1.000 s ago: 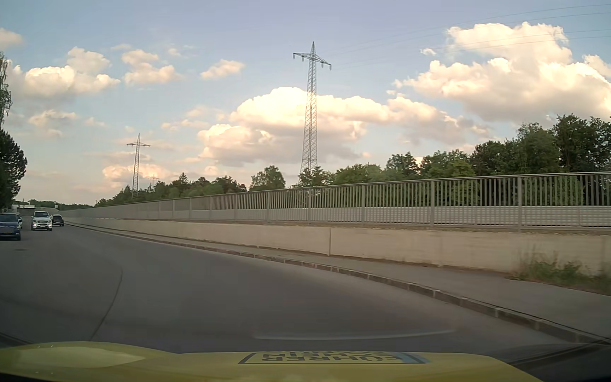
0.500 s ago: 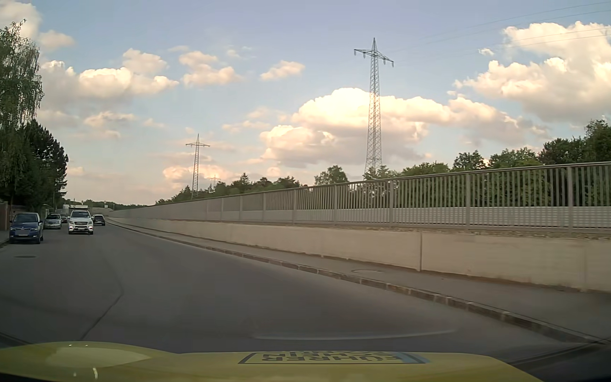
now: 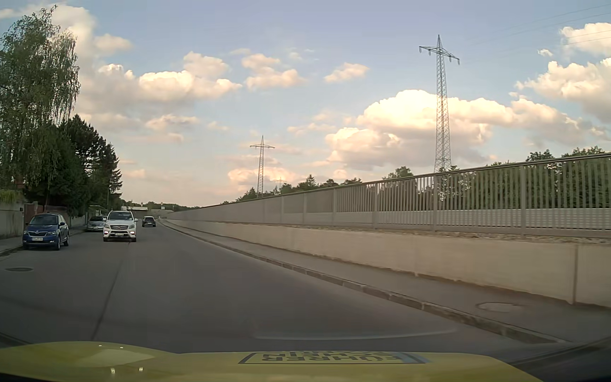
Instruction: Follow the waypoints while adhering to traffic rules and regulations
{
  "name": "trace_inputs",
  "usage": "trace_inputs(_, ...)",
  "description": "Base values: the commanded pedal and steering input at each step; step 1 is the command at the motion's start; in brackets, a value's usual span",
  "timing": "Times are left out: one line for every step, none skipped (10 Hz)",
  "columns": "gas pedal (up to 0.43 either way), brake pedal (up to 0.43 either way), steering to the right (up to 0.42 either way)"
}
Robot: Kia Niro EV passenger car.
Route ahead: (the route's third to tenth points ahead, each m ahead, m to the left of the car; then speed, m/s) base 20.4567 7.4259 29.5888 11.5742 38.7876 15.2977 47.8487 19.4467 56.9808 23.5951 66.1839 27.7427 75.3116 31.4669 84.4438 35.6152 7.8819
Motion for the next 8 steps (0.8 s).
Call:
trace_inputs(0.110, 0.000, -0.174)
trace_inputs(0.110, 0.000, -0.165)
trace_inputs(0.110, 0.000, -0.153)
trace_inputs(0.110, 0.000, -0.145)
trace_inputs(0.110, 0.000, -0.136)
trace_inputs(0.098, 0.000, -0.134)
trace_inputs(0.098, 0.000, -0.127)
trace_inputs(0.067, 0.000, -0.112)
